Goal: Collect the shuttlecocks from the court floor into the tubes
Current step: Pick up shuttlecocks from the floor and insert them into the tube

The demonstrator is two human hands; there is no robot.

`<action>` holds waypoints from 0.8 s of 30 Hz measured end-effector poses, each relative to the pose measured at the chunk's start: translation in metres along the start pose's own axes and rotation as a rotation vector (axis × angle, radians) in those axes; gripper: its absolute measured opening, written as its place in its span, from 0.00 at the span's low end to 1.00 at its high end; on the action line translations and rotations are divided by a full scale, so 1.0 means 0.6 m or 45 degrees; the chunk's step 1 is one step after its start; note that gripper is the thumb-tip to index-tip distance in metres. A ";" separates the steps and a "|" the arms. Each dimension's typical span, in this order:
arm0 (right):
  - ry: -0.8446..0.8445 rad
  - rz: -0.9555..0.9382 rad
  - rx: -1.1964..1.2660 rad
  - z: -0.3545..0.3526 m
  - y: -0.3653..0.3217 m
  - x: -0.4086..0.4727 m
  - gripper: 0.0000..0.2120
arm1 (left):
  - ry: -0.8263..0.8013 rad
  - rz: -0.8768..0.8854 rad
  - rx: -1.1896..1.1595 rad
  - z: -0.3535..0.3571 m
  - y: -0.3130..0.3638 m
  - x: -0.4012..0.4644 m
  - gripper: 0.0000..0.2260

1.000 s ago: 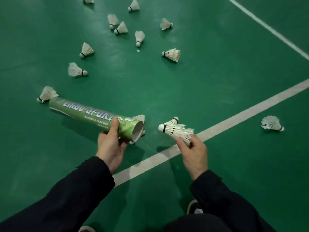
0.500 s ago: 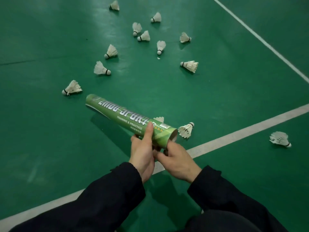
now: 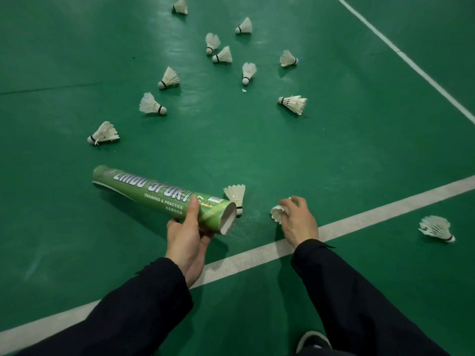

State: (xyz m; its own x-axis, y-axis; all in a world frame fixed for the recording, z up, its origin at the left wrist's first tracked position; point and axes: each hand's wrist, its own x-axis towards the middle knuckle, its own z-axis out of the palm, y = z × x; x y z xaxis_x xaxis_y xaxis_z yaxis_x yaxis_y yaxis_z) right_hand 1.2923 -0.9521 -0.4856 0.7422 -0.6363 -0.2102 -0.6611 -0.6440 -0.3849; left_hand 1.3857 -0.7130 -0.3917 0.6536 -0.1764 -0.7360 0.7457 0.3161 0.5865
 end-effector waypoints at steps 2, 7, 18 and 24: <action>0.159 0.067 0.368 -0.017 -0.012 -0.013 0.08 | 0.022 0.051 0.005 -0.001 0.002 0.004 0.32; 0.049 -0.058 1.284 -0.089 -0.109 -0.111 0.06 | 0.051 0.115 0.000 0.012 0.001 0.005 0.44; 0.253 -0.113 1.048 -0.049 -0.187 -0.152 0.13 | -0.019 0.095 -0.048 0.018 -0.005 -0.014 0.25; -0.113 -0.616 0.777 -0.046 -0.198 -0.167 0.12 | 0.029 0.146 -0.019 0.024 -0.010 -0.012 0.30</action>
State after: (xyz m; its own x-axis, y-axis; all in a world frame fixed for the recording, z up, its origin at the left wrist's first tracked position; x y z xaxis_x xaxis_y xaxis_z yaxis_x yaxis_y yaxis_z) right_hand 1.2935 -0.8235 -0.3938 0.9554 -0.2917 0.0461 -0.1036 -0.4774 -0.8725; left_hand 1.3786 -0.7270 -0.3849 0.7312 -0.1170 -0.6721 0.6642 0.3466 0.6623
